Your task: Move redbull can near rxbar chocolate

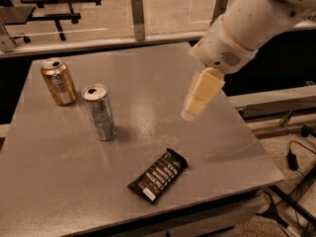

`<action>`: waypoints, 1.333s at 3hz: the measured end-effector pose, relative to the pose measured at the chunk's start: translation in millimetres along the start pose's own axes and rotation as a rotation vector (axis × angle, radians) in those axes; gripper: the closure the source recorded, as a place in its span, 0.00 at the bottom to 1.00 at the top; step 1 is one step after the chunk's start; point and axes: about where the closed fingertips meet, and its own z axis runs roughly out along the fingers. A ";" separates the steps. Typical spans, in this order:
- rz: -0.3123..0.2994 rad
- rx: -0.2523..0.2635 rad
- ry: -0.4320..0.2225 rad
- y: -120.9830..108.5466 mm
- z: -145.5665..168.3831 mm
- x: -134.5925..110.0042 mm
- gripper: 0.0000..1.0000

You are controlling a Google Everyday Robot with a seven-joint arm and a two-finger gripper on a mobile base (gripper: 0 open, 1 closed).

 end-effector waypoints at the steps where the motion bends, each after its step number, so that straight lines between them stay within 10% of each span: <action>1: -0.021 -0.020 -0.076 -2.6 21.4 -31.4 0.00; 4: -0.198 -0.197 -0.270 27.6 86.2 -139.6 0.00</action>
Offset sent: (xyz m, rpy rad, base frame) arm 0.0291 0.1230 -0.0010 0.2282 -0.0135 0.1794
